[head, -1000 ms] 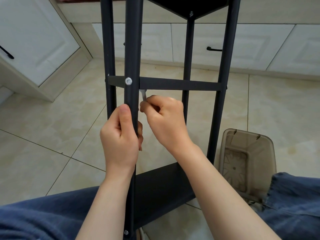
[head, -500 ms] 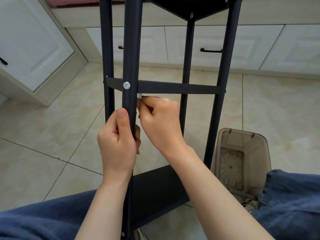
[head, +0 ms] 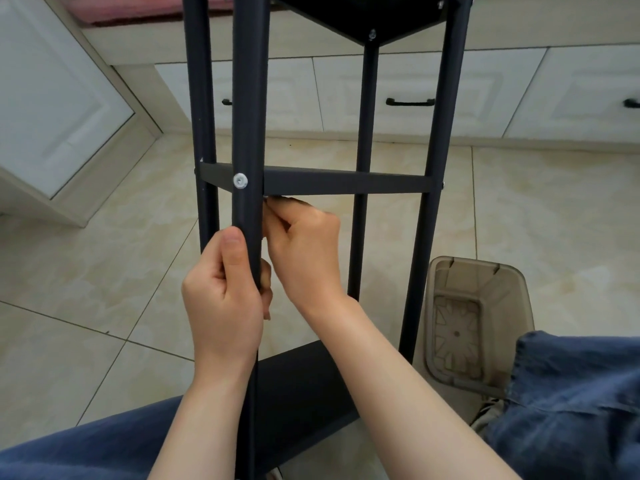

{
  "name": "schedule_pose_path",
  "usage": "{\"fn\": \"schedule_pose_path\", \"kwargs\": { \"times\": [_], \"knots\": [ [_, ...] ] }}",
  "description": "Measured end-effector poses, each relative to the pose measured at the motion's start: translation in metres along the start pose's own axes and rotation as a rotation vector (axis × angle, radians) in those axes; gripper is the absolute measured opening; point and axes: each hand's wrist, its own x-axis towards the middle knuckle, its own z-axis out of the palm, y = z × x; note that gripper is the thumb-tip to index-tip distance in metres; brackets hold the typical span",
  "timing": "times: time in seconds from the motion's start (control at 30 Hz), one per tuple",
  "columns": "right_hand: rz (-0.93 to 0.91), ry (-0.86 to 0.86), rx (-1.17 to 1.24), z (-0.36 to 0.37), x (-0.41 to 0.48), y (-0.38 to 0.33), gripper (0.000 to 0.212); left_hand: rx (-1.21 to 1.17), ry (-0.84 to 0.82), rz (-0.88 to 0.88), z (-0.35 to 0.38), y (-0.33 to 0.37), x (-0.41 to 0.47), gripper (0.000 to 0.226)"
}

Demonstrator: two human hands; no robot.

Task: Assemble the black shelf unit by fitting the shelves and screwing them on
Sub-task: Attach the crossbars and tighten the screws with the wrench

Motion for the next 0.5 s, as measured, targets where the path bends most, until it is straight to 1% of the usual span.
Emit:
{"fn": "schedule_pose_path", "kwargs": {
  "times": [0.17,0.3,0.5],
  "knots": [
    [0.011,0.043,0.082,0.007,0.0,0.005,0.019,0.01,-0.002,0.016,0.001,-0.002,-0.001,0.048],
    [0.0,0.056,0.113,0.01,-0.002,0.005,0.015,0.009,-0.007,0.017,-0.001,-0.003,0.0,0.05],
    [-0.041,0.061,0.072,0.012,-0.002,0.008,0.014,-0.003,-0.014,0.009,-0.002,-0.003,0.001,0.053]
  ]
}}
